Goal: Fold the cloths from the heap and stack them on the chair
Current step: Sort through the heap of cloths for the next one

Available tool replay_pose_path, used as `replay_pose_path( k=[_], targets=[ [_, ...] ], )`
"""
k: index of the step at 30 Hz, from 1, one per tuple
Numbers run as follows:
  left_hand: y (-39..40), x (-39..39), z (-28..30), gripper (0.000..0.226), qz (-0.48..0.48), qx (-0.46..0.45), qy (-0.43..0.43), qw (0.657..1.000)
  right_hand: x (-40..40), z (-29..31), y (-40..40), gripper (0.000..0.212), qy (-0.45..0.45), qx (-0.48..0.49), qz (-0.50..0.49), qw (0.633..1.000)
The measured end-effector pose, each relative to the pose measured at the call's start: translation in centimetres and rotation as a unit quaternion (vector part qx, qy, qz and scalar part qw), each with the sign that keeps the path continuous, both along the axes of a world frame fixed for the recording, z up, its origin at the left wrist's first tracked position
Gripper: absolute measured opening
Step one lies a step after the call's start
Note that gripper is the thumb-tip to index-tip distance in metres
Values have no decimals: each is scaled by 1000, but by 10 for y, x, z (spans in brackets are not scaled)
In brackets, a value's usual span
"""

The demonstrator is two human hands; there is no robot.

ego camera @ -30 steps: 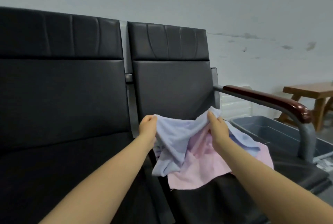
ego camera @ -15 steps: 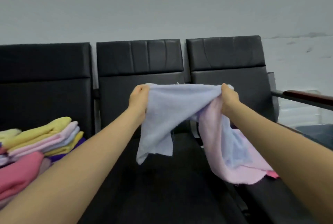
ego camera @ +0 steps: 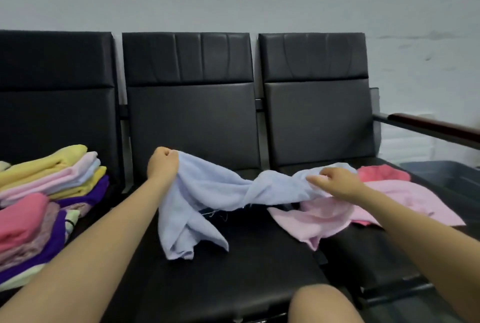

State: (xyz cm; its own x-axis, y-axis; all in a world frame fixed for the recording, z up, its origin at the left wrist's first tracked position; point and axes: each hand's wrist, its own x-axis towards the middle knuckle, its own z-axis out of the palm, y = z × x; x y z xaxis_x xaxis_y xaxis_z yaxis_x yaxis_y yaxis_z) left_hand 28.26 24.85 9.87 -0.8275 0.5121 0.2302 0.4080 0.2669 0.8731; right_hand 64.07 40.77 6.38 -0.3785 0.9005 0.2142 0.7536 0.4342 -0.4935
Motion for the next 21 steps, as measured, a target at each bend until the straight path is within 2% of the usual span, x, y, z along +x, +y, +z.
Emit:
replay_pose_path(
  k=[2,4,5,8,10,13,14,16,19,21],
  targets=[
    [-1,6,-28,21,-46,-203,79,975,4,-21,-3,38,-88,-1,21,996],
    [3,27,-52,21,-69,-314,134,937,7,-38,-9,37,-136,-3,43,990],
    [6,39,-60,25,-73,-325,177,926,7,-46,-13,41,-147,0,52,988],
    [28,75,-80,39,-141,-251,261,922,8,-67,-19,59,-161,19,50,985],
    [47,102,-88,45,-223,-217,243,919,12,-78,-19,68,-136,25,28,990],
    [75,142,-106,58,-304,-220,185,908,20,-93,-15,75,-112,46,5,993],
    [81,152,-112,64,-315,-227,173,905,23,-96,-14,78,-115,53,-2,992],
    [92,164,-125,69,-303,-228,210,901,27,-103,-15,87,-95,59,-24,993],
    [109,164,-137,55,-241,-233,304,891,33,-109,-12,89,-20,44,-45,998],
    [112,158,-133,50,-269,-255,283,884,35,-109,-13,95,22,24,-52,998]
  ],
)
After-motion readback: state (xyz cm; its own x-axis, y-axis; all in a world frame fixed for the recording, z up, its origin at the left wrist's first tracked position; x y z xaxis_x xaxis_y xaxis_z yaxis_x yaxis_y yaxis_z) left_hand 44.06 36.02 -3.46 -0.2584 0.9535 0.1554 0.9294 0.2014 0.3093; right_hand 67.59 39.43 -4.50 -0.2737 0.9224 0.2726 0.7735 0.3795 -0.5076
